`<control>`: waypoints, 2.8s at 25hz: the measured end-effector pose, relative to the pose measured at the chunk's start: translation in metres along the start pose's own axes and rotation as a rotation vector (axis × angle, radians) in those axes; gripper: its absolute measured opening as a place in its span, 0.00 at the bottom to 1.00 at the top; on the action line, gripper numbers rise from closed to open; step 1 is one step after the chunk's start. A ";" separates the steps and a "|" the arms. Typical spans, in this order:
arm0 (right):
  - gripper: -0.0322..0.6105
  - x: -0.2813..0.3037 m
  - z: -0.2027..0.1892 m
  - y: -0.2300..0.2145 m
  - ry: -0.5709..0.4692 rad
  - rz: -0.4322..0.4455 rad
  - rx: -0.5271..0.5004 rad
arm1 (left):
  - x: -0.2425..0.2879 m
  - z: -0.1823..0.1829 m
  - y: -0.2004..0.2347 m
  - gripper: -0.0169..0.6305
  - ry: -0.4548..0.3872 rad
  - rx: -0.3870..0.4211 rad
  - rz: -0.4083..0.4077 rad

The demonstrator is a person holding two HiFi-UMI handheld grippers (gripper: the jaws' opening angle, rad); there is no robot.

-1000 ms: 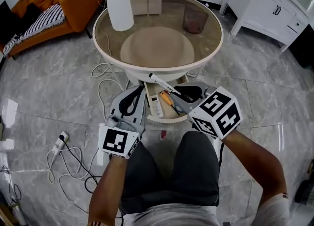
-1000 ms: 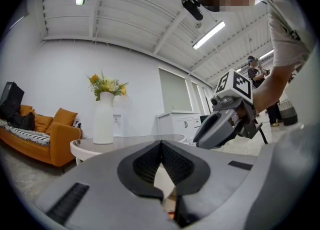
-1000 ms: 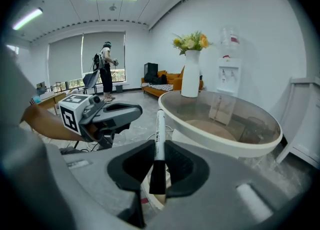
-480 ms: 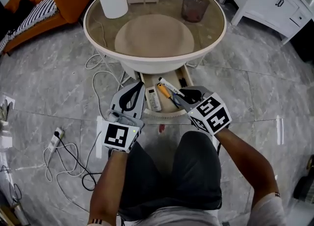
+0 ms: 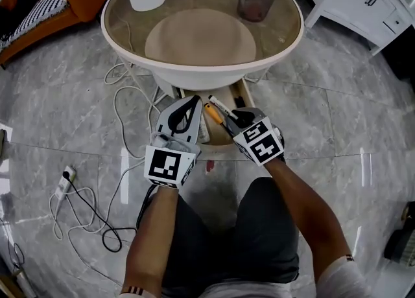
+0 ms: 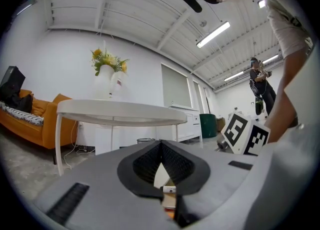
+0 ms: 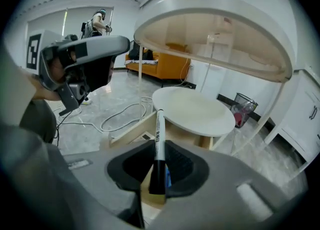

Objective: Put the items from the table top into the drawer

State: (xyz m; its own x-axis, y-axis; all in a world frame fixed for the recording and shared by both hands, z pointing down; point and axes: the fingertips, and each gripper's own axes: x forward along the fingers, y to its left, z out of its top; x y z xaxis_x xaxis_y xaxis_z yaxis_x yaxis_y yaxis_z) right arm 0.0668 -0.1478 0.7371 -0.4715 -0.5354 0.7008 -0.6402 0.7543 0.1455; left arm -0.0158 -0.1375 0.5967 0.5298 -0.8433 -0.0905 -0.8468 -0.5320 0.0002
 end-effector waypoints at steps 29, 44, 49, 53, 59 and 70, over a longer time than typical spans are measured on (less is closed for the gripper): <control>0.16 0.097 -0.061 -0.013 0.311 0.006 0.006 | 0.015 -0.042 0.022 0.02 0.014 -0.080 0.004; 0.18 0.062 -0.031 -0.024 0.079 -0.012 0.030 | 0.018 -0.054 0.014 0.03 0.059 -0.071 -0.024; 0.12 0.027 0.018 -0.036 -0.182 -0.051 0.051 | 0.024 -0.059 0.003 0.03 0.077 -0.061 -0.057; 0.07 0.000 0.043 -0.034 -0.323 -0.037 0.075 | 0.026 -0.058 -0.004 0.03 0.083 -0.065 -0.066; 0.05 -0.031 0.068 -0.017 -0.467 0.036 0.073 | 0.025 -0.040 -0.011 0.03 0.074 -0.062 -0.065; 0.05 -0.108 0.124 0.019 -0.661 0.165 -0.016 | -0.008 0.017 -0.024 0.03 0.085 -0.014 -0.136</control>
State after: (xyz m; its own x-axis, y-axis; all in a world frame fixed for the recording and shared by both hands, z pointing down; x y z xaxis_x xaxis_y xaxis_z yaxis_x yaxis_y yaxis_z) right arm 0.0303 -0.1230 0.5775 -0.8372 -0.5283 0.1415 -0.5211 0.8490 0.0872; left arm -0.0002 -0.1163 0.5807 0.6420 -0.7667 -0.0065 -0.7667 -0.6420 0.0077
